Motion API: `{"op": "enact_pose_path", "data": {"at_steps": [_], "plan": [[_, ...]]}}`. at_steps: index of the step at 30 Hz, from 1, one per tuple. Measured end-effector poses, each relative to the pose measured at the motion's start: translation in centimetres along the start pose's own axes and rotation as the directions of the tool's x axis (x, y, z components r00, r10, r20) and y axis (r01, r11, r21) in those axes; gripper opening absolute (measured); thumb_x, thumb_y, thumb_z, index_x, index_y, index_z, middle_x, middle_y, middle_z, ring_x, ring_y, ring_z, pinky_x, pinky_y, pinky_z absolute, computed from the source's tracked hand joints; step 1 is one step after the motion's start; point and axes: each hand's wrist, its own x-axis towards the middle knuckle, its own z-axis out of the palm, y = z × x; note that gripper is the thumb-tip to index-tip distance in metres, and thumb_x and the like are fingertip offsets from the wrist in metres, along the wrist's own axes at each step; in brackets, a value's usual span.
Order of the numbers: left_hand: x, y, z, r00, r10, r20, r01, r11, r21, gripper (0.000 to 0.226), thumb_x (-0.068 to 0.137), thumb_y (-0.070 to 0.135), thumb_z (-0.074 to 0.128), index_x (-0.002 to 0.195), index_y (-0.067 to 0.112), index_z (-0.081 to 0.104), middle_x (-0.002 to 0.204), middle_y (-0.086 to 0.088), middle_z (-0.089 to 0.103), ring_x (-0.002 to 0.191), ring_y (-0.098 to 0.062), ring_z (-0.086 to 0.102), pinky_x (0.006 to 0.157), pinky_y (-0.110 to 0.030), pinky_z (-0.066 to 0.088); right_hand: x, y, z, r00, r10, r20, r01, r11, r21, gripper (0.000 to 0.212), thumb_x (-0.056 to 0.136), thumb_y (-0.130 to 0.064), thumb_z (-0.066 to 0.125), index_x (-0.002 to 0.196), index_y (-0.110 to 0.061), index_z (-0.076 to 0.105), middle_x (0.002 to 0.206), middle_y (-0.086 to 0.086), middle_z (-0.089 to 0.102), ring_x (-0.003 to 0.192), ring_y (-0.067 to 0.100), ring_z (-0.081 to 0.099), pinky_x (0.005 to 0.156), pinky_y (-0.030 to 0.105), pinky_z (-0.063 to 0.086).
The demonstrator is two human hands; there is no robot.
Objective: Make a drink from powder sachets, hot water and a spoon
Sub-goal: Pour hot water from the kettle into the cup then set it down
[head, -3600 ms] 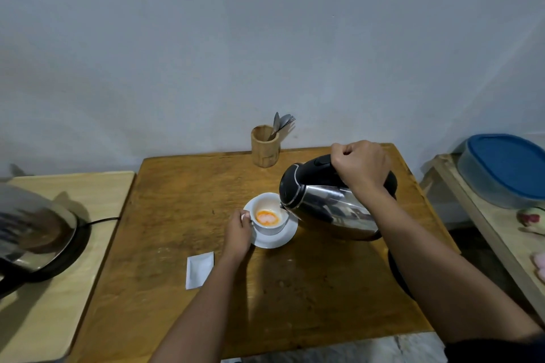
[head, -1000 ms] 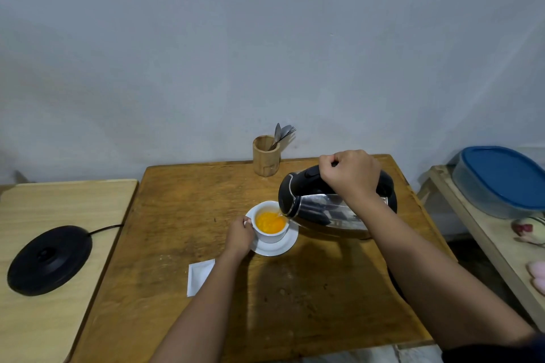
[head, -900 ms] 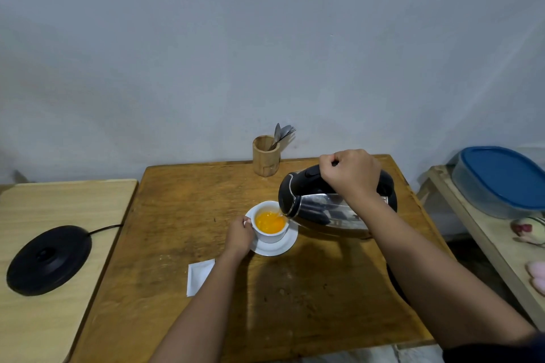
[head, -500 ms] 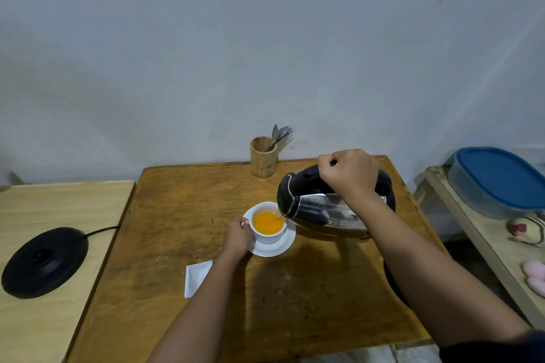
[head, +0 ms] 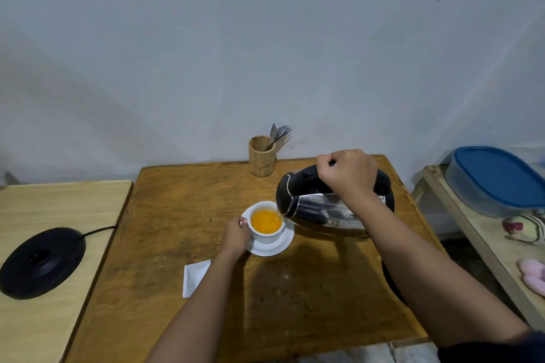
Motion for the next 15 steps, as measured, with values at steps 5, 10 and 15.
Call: {"op": "enact_pose_path", "data": {"at_steps": [5,10,15], "plan": [[-0.09,0.11,-0.13,1.000,-0.014,0.005,0.014,1.000,0.000,0.029,0.098,0.017,0.037,0.118,0.005,0.054,0.121,-0.018,0.059,0.107,-0.028,0.056,0.089,-0.035,0.045,0.06,0.05,0.12,1.000,-0.005,0.001,0.005,1.000,-0.002,0.040,0.075,-0.030,0.042,0.040,-0.012,0.046,0.035,-0.006,0.029,0.035,0.011,0.025,0.042,0.017,0.018],[-0.13,0.04,-0.20,1.000,-0.012,0.014,0.012,1.000,0.001,0.029,0.098,0.018,0.037,0.118,0.004,0.053,0.121,-0.018,0.059,0.109,-0.029,0.056,0.089,-0.036,0.046,0.03,0.08,0.32,1.000,-0.006,0.009,0.006,1.000,-0.007,0.041,0.078,-0.029,0.045,0.041,-0.011,0.048,0.036,-0.004,0.034,0.035,0.012,0.028,0.042,0.017,0.021],[-0.25,0.15,-0.20,1.000,-0.014,0.012,0.014,1.000,0.002,0.031,0.098,0.018,0.037,0.120,0.004,0.053,0.122,-0.018,0.059,0.110,-0.030,0.056,0.091,-0.037,0.046,-0.02,0.06,0.28,1.000,-0.001,0.007,0.001,1.000,-0.007,0.042,0.080,-0.028,0.047,0.041,-0.011,0.047,0.038,-0.001,0.036,0.036,0.013,0.028,0.042,0.018,0.019]]}}
